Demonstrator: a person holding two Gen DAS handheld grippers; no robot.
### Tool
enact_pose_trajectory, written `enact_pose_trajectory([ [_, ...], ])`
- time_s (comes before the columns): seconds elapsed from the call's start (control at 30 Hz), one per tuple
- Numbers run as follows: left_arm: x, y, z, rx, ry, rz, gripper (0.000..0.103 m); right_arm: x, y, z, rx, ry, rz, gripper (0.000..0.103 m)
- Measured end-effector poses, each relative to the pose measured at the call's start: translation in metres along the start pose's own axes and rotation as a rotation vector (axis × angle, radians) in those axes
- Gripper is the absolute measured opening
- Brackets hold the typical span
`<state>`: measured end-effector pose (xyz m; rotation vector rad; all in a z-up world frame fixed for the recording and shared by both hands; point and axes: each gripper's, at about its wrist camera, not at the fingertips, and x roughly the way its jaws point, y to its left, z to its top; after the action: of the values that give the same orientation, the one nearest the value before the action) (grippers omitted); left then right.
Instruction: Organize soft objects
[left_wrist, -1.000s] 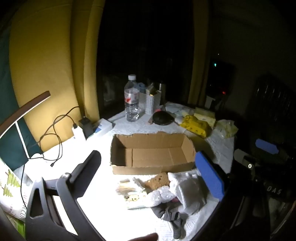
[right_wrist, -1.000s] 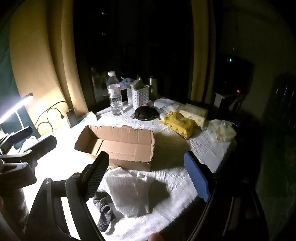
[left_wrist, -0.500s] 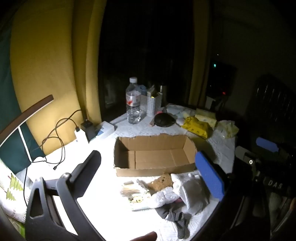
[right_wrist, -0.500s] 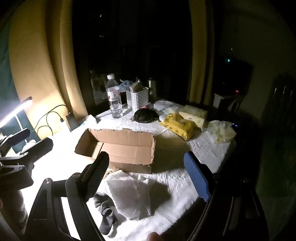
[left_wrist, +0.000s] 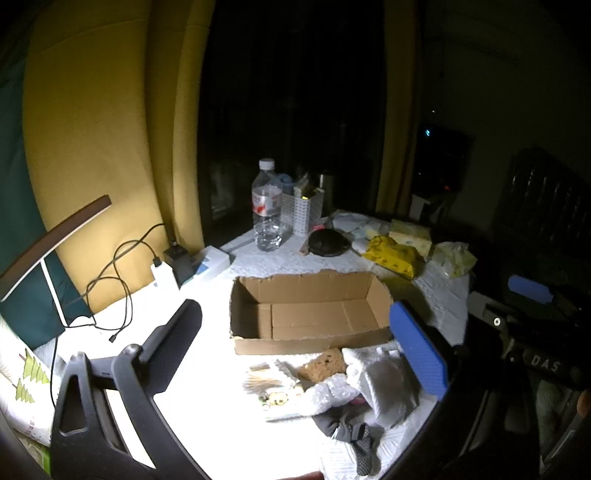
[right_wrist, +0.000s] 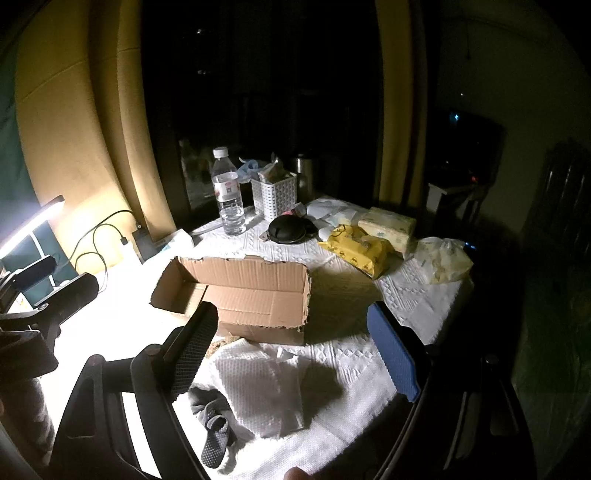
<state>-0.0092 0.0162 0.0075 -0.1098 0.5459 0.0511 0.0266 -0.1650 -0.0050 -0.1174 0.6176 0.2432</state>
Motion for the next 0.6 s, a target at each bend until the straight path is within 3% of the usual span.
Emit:
enact_pose_trajectory([
  [0.6, -0.0034, -0.0037, 0.0027, 0.010, -0.002, 0.000, 0.102, -0.0022, -0.0036, -0.0088, 0.006, 0.010, 0.020, 0.086],
])
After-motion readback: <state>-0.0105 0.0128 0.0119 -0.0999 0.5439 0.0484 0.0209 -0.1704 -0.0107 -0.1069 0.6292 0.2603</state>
